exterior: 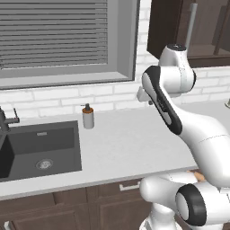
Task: Pick the rolling pin from the drawer and place it on the counter.
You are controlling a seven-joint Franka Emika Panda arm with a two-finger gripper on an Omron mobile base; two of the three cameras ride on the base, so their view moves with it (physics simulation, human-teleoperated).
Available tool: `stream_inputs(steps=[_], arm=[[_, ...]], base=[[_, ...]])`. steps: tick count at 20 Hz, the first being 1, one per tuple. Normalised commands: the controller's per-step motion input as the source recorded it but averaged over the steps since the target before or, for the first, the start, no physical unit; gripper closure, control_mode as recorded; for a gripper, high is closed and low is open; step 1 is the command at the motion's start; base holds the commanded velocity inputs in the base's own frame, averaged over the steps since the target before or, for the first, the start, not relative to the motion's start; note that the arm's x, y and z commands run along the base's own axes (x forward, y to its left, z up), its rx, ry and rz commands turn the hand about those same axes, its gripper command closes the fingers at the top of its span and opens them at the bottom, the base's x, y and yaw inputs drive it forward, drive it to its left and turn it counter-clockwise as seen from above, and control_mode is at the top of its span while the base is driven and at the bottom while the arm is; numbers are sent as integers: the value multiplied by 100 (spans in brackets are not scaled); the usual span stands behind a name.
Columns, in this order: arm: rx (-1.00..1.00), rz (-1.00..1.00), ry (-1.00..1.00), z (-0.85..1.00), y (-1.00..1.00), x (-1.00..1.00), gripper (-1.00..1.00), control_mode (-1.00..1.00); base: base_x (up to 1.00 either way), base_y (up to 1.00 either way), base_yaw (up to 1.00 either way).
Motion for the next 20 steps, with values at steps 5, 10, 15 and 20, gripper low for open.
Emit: stream_inputs(steps=[5, 10, 15, 20], arm=[[0, 0, -3, -1, 0, 0, -100, -100], [0, -1, -5, 0, 0, -15, -100, -100], [10, -12, -28, 0, -5, -89, -100, -100], [23, -22, -22, -4, -8, -100, -100, -100]], base=[[0, 0, 0], [0, 0, 0], [0, 0, 0], [0, 0, 0]])
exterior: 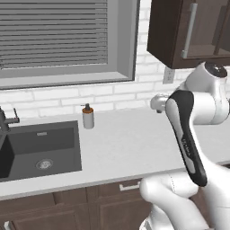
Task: Pick the rolling pin from the drawer and place it on the counter.
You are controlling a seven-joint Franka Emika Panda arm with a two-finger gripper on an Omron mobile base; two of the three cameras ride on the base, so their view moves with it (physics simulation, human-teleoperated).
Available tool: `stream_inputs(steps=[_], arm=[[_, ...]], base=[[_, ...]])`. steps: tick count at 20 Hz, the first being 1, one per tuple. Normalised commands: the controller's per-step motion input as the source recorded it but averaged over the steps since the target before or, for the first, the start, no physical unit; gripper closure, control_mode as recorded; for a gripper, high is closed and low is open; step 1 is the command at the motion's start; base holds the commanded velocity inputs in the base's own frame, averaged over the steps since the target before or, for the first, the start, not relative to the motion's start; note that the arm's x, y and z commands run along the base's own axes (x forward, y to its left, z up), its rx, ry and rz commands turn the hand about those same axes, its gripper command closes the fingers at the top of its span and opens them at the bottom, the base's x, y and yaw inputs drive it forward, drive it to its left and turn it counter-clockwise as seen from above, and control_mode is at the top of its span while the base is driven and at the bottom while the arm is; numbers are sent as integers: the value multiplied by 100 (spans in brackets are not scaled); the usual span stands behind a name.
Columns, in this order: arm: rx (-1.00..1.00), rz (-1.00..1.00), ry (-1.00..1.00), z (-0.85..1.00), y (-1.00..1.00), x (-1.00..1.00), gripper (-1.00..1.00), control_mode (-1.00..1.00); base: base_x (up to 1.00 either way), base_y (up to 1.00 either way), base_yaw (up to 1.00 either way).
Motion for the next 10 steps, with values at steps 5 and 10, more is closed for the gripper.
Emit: stream_inputs(steps=[5, 10], arm=[[25, -29, -1, -3, -43, -49, -100, -100], [26, -29, 0, -1, -63, -27, -100, -100]], base=[[0, 0, 0], [0, 0, 0]])
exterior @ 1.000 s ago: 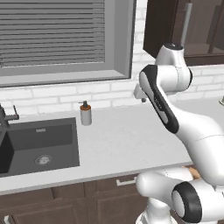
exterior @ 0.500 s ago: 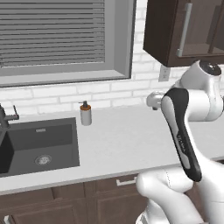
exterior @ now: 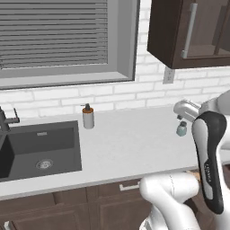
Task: Pick the rolling pin from the drawer and place it on the counter.
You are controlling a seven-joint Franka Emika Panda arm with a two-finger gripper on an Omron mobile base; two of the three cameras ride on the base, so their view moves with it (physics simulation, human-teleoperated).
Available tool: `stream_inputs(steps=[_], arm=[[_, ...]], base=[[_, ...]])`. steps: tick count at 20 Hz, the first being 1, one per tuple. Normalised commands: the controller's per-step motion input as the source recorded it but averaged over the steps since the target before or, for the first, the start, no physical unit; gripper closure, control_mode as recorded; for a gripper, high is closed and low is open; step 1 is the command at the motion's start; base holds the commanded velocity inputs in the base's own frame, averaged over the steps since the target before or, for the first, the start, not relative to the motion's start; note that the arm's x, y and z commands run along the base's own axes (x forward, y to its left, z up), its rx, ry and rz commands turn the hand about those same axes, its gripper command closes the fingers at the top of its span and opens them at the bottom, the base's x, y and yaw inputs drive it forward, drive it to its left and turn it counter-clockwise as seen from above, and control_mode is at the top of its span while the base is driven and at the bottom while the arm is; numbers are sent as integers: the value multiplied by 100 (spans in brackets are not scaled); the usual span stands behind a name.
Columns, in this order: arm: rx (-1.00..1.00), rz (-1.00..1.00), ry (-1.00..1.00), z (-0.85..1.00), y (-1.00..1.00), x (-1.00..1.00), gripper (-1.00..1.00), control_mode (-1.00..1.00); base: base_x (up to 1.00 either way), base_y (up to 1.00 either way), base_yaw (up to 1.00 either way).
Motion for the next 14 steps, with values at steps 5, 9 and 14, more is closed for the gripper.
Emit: stream_inputs(steps=[5, 9, 14], arm=[[27, -29, 0, 0, -69, -41, -100, -100], [34, -39, 0, -10, -82, -72, -100, -100], [34, -47, 2, -12, -87, -80, -100, -100]], base=[[0, 0, 0], [0, 0, 0], [0, 0, 0]])
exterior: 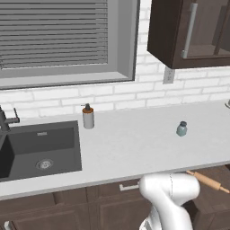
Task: Pick the rolling pin from the drawer and place it on the counter.
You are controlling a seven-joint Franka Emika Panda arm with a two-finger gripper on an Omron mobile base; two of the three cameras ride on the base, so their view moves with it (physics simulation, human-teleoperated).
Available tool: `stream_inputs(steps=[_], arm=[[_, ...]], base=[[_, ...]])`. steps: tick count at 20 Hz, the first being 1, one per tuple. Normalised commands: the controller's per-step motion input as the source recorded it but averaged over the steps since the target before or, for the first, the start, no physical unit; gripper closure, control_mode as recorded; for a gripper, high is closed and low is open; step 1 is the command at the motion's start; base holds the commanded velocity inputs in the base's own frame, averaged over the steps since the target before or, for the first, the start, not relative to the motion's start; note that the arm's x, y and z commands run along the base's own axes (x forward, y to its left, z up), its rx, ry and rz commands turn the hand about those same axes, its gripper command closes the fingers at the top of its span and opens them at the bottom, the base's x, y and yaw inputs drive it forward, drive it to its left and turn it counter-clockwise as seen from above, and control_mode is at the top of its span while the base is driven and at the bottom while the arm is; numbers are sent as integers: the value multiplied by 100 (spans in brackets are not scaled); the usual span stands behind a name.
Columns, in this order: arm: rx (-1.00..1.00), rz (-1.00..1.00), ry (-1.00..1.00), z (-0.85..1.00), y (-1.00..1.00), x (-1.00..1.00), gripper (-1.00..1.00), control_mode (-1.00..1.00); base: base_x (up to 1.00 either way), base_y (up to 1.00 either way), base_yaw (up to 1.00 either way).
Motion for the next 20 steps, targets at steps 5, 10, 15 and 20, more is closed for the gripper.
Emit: stream_inputs(steps=[5, 10, 15, 20], arm=[[28, -50, 18, -30, -100, -59, -100, -100], [20, -35, 31, -55, -100, -27, -100, -100], [11, -5, 30, -59, -67, 0, -100, -100], [8, 17, 17, -60, -10, 2, -100, -100]], base=[[0, 0, 0], [0, 0, 0], [0, 0, 0], [0, 0, 0]])
